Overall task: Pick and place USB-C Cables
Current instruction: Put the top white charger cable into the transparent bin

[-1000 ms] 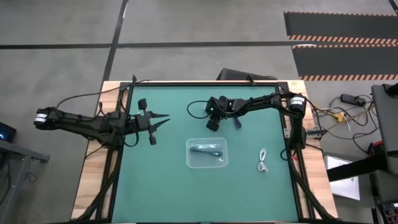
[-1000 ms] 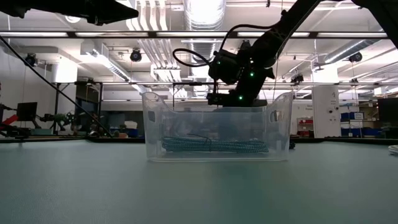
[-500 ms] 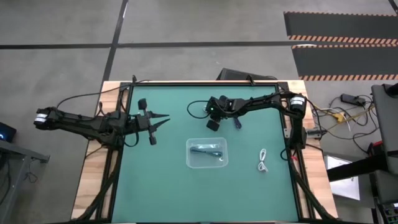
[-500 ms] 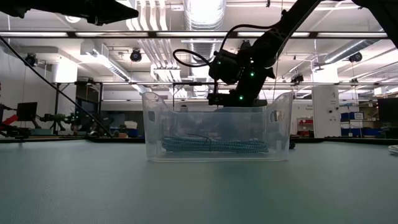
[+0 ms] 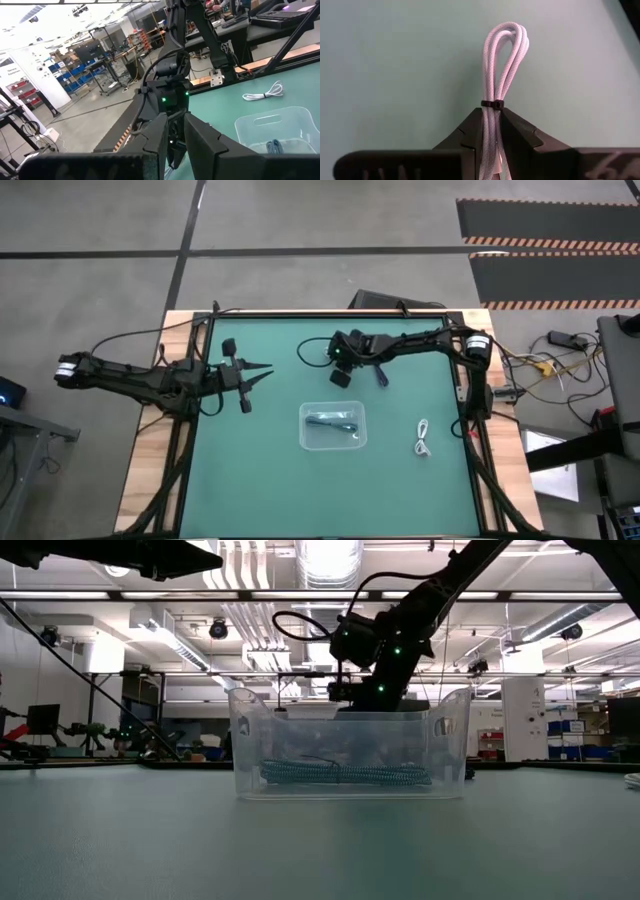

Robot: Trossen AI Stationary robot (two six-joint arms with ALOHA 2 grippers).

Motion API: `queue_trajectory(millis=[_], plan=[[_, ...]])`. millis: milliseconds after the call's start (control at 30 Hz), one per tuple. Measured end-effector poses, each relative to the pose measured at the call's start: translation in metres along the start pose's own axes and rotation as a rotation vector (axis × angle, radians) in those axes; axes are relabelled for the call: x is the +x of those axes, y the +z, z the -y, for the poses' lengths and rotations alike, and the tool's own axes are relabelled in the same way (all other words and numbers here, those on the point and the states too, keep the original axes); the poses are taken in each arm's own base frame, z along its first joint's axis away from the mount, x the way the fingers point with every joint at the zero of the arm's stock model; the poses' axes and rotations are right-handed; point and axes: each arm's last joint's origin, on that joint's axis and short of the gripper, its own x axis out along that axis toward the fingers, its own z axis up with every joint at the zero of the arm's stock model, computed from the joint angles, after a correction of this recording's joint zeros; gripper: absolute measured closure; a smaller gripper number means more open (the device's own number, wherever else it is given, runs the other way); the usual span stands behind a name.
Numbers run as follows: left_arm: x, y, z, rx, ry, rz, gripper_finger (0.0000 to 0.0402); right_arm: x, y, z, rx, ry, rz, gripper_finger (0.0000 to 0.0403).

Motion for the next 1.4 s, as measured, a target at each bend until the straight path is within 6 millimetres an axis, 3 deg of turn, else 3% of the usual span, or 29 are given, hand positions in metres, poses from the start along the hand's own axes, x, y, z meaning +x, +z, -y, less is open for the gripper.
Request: queue_trajectory(millis=[267, 533, 1067, 1400], plan=[[0.000, 0.000, 0.000, 0.000, 0.000, 0.000, 0.0352, -0.019, 0.015, 0.002, -0.020, 0.001, 0.011, 0.0351], [0.000, 0.000, 0.000, 0.001, -0.001, -0.001, 0.0352, -0.056, 0.028, -0.006, -0.047, 0.020, 0.108, 0.0351], [0.001, -0.001, 0.001, 0.001, -0.001, -0.002, 0.0352, -0.132, 0.033, -0.048, -0.130, 0.112, 0.212, 0.0371], [0.001, -0.001, 0.001, 0.001, -0.001, -0.002, 0.0352, -0.165, 0.033, -0.083, -0.230, 0.175, 0.201, 0.0373]])
